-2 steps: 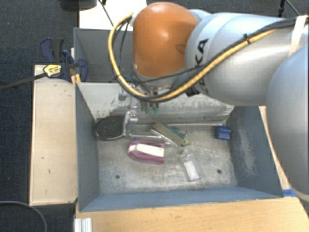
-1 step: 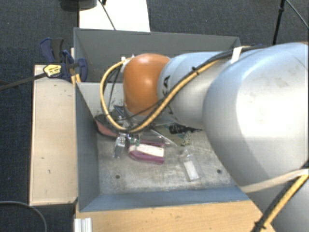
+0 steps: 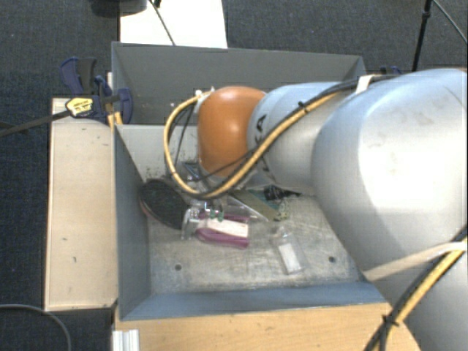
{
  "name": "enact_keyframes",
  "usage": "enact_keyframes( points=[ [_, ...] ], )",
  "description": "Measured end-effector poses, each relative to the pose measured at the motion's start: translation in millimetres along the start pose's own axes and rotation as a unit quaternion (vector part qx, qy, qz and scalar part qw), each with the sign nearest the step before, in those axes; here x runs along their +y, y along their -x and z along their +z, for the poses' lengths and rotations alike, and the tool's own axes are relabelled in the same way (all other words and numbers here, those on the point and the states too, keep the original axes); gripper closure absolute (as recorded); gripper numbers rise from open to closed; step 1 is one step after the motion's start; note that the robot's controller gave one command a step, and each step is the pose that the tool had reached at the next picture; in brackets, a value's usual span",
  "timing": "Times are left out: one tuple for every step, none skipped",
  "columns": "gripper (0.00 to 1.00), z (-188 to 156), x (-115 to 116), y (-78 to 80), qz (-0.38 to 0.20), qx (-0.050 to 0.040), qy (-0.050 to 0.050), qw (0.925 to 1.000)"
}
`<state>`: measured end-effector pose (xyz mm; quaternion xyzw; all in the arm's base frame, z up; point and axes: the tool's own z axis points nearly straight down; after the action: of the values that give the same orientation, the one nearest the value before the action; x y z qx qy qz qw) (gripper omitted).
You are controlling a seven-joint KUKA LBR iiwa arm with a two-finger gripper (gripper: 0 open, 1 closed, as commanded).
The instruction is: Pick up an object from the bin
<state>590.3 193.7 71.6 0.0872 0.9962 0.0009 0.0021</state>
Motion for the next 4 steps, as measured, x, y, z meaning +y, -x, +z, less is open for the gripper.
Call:
enact_keyframes(
  points=[
    [1.00,-1.6,-0.1,1.6,0.002,-0.0029,0.001,1.0000],
    [0.00,-0.3,1.0,-0.9,0.002,0.0007,0.000,1.0000],
    [0.00,-3.9,-48.3,9.2,0.066,0.0024,-0.001,0.9978],
    [1.00,-5.1,-46.7,10.3,0.066,-0.0007,0.001,0.9978]
  ],
)
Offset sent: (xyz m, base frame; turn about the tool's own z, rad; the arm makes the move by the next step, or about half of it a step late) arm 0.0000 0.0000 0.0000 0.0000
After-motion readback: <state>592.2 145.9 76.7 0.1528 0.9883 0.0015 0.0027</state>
